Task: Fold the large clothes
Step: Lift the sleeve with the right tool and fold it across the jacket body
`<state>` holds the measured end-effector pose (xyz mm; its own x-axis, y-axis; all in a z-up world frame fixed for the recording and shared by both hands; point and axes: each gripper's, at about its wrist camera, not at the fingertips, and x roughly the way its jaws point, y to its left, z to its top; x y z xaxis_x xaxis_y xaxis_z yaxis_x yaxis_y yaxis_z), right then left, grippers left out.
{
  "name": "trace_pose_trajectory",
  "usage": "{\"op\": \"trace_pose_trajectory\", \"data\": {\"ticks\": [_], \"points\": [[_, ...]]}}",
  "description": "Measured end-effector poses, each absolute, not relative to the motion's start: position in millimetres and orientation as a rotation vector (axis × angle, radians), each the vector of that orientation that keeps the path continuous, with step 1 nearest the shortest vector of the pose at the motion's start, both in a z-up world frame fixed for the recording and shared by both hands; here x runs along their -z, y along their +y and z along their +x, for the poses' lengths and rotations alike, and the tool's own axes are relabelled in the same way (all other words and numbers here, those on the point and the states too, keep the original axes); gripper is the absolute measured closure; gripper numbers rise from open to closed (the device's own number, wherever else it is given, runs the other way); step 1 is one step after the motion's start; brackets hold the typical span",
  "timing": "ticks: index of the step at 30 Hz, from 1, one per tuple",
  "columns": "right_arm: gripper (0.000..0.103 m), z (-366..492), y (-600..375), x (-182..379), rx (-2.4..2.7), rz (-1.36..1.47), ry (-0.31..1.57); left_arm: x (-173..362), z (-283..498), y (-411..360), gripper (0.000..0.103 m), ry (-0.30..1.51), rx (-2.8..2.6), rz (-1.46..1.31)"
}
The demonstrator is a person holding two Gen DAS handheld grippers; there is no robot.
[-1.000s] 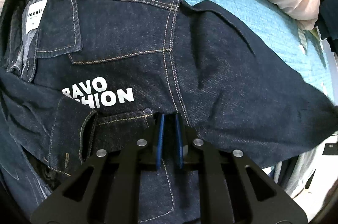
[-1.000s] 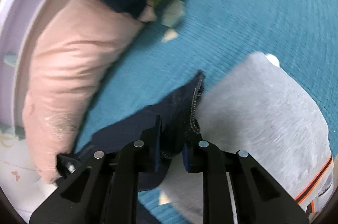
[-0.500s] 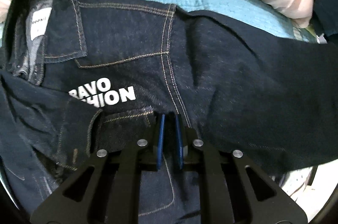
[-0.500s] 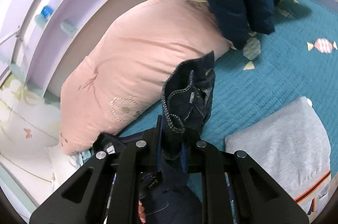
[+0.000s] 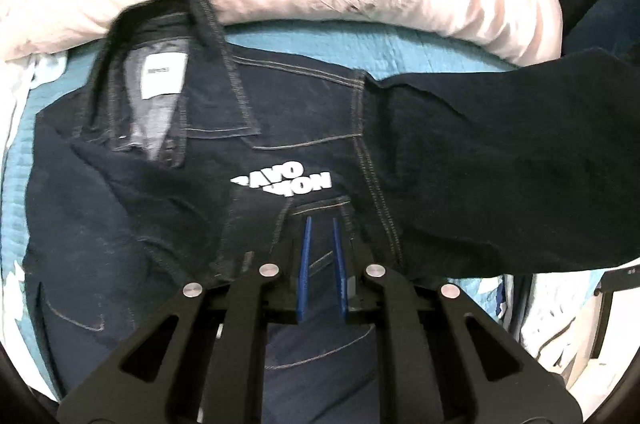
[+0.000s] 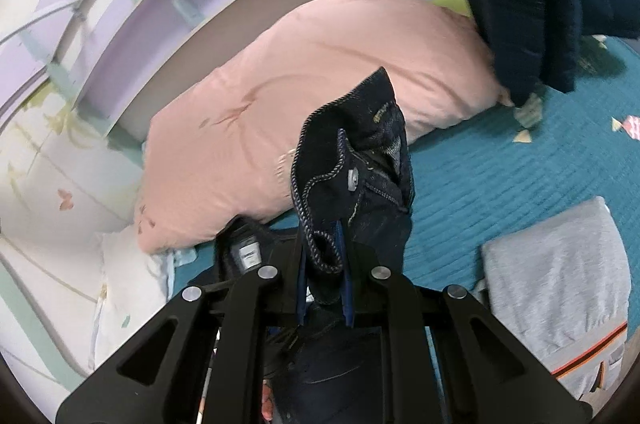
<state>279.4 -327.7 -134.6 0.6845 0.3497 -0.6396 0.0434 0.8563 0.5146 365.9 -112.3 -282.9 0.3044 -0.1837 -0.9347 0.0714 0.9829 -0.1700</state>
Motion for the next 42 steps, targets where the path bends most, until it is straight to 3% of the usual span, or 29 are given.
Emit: {"op": "trace_pose_trajectory", "data": {"ticks": [15, 25, 27, 28, 29, 31, 42], "points": [[0.09, 283.8, -167.1, 146.5, -0.404, 0.426, 0.906, 241.0, 317.4, 9.6, 0.091, 1.131, 0.035, -0.144], [0.09, 294.2, -62.9, 216.6, -0.477, 0.357, 1.085, 247.1, 294.1, 106.1, 0.091, 1.132, -0.093, -0.18], [0.084, 298.0, -46.2, 234.2, -0.531, 0.351, 1.131, 251.3, 291.2, 120.3, 0.091, 1.139, -0.108, -0.186], [0.076, 299.2, -37.6, 244.0, -0.566, 0.35, 1.174, 253.9, 290.0, 127.8, 0.091, 1.145, -0.121, -0.191], [0.05, 299.5, -32.3, 251.8, -0.571, 0.355, 1.22, 256.0, 289.5, 133.3, 0.091, 1.151, -0.131, -0.196], [0.023, 298.3, -35.8, 256.4, -0.539, 0.388, 1.209, 260.6, 288.4, 145.9, 0.09, 1.164, -0.151, -0.218], [0.023, 314.3, -100.4, 243.6, -0.407, 0.378, 1.118, 265.0, 294.4, 136.2, 0.09, 1.171, -0.145, -0.223]]}}
